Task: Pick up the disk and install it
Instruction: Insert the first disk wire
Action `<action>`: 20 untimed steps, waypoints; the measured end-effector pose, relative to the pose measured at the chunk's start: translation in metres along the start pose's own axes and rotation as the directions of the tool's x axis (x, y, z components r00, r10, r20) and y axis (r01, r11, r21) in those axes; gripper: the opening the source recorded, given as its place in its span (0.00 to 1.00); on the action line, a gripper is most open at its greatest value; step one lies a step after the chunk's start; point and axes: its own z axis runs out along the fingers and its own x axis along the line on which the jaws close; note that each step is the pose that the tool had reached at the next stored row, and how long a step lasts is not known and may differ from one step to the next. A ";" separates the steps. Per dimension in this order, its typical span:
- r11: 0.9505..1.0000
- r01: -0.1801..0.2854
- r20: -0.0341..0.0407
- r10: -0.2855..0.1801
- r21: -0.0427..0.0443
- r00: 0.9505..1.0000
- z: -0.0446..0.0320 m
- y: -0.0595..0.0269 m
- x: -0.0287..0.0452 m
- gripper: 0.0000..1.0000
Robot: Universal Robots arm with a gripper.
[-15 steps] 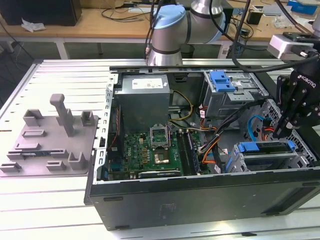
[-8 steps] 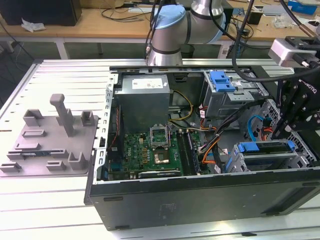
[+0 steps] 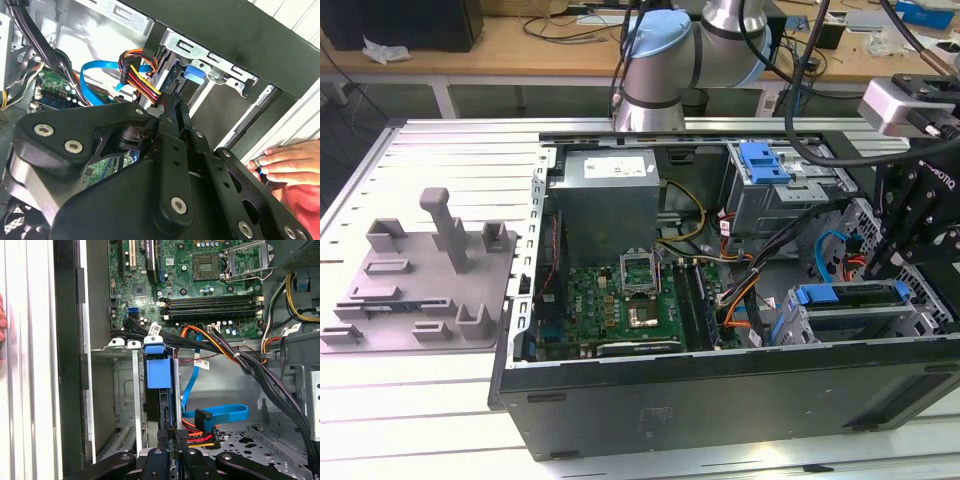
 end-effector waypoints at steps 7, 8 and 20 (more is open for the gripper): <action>1.000 0.001 0.000 -0.001 0.003 1.000 0.0002 -0.0001 0.0030 0.16; 1.000 0.002 0.000 -0.002 0.005 1.000 0.0003 -0.0002 0.0041 0.16; 1.000 0.011 0.018 -0.012 0.012 1.000 0.0003 -0.0002 0.0048 0.16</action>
